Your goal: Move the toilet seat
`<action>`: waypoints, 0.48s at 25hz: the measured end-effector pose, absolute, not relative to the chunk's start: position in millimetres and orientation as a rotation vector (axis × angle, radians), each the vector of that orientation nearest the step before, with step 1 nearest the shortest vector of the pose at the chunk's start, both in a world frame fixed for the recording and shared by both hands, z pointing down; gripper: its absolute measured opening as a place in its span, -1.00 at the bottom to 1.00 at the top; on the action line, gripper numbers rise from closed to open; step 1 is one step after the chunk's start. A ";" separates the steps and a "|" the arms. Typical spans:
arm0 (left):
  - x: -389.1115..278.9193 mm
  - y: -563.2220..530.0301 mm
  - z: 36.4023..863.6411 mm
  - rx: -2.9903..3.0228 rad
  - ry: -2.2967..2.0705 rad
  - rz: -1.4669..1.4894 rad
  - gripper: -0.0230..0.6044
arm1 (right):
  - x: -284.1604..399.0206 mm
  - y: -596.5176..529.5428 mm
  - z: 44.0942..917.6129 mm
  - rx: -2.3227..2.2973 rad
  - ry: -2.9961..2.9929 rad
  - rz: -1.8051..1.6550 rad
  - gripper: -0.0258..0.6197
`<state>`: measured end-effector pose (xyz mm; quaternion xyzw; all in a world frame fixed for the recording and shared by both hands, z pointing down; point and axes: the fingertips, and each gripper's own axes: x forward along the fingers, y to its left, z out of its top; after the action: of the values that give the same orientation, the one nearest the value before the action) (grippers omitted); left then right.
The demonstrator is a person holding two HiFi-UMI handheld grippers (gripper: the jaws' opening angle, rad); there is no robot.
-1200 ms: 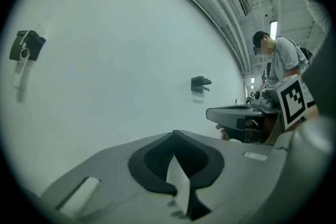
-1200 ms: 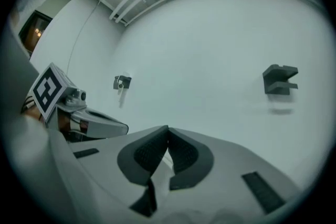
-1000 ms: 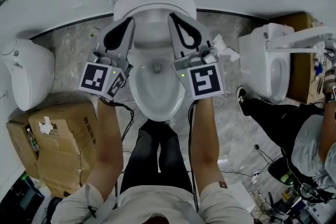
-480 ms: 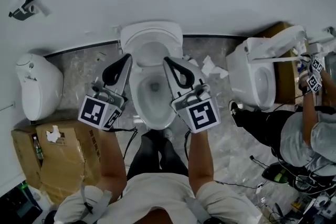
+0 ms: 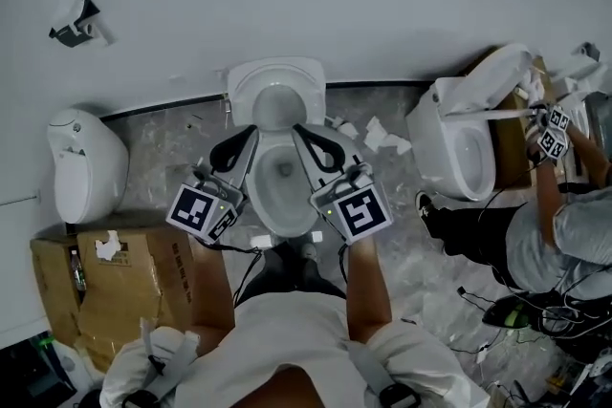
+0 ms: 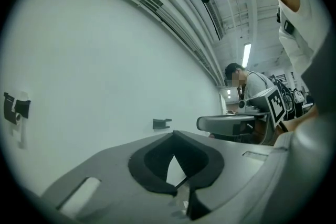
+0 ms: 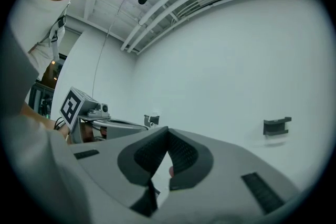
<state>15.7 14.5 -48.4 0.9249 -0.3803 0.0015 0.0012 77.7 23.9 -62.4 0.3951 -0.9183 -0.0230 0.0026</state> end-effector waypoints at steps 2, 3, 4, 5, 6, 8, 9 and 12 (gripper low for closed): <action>23.6 24.6 -59.4 2.924 -1.185 0.004 -0.94 | 83.1 33.9 -69.8 1.233 -2.883 -0.083 -0.91; 22.2 24.5 -62.1 2.921 -1.183 0.002 -0.94 | 81.1 34.3 -70.6 1.221 -2.879 -0.076 -0.91; 18.3 22.4 -63.3 2.912 -1.183 -0.001 -0.94 | 76.9 33.0 -70.4 1.206 -2.872 -0.063 -0.91; 13.4 20.2 -63.6 2.901 -1.183 -0.003 -0.94 | 72.0 31.7 -69.6 1.191 -2.864 -0.047 -0.91; 8.8 19.2 -63.7 2.892 -1.182 -0.005 -0.94 | 67.7 31.7 -68.6 1.179 -2.854 -0.034 -0.91; 3.6 22.1 -66.0 2.893 -1.179 -0.008 -0.94 | 63.5 35.1 -70.2 1.175 -2.850 -0.043 -0.91; 3.2 25.6 -68.0 2.902 -1.180 -0.006 -0.94 | 63.7 37.5 -73.8 1.180 -2.863 -0.079 -0.91; 4.9 43.3 -71.7 2.917 -1.190 0.011 -0.94 | 67.0 50.9 -82.9 1.182 -2.901 -0.174 -0.91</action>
<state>4.9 43.3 -71.7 0.9259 -0.3778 0.0036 -0.0046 67.0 50.9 -82.9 0.3768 -0.9246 -0.0555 0.0020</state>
